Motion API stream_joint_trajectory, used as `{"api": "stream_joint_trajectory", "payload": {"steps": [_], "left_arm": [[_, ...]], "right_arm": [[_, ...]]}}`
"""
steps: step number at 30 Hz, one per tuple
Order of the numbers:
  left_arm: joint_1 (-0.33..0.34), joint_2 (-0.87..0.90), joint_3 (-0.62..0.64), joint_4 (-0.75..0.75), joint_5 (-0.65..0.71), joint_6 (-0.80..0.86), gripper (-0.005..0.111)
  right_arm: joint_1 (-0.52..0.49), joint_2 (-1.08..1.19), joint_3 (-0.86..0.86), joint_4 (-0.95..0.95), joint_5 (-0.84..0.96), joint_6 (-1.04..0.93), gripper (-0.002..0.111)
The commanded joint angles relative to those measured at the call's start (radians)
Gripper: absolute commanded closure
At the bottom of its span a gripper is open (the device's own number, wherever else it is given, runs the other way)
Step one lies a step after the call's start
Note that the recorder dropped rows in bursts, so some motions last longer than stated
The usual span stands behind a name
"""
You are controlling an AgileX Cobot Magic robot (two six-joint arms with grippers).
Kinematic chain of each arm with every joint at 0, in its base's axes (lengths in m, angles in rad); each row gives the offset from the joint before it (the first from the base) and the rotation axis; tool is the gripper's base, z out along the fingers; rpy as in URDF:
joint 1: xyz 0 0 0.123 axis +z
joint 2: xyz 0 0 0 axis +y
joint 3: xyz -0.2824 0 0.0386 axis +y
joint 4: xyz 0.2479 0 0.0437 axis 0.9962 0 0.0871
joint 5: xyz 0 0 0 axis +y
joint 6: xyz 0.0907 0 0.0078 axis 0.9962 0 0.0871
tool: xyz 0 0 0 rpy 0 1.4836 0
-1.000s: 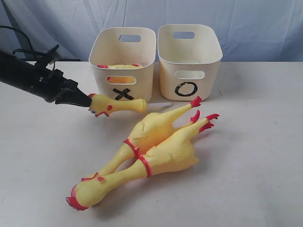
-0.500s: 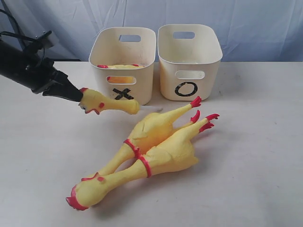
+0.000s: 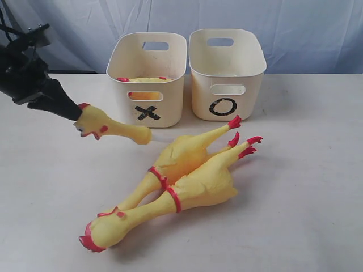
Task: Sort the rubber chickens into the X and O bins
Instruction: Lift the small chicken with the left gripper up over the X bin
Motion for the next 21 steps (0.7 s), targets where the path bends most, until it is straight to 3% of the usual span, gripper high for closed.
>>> {"api": "stream_joint_trajectory", "payload": {"steps": [1,13,17,21], "left_arm": [[-0.002,-0.08,0.003,0.005,0.009,-0.028,0.107],[-0.002,-0.271,-0.001,-0.002,0.034,-0.072,0.107],[-0.002,-0.283,-0.001,-0.121,0.034,-0.047,0.107],[-0.002,-0.283,-0.003,-0.134,0.034,-0.022,0.107]], "right_arm": [[0.002,-0.004,0.001,-0.001,-0.01,-0.003,0.109],[0.002,-0.004,0.001,-0.001,-0.01,-0.003,0.109],[0.002,-0.004,0.001,-0.001,-0.01,-0.003,0.109],[0.002,-0.004,0.001,-0.001,-0.01,-0.003,0.109]]}}
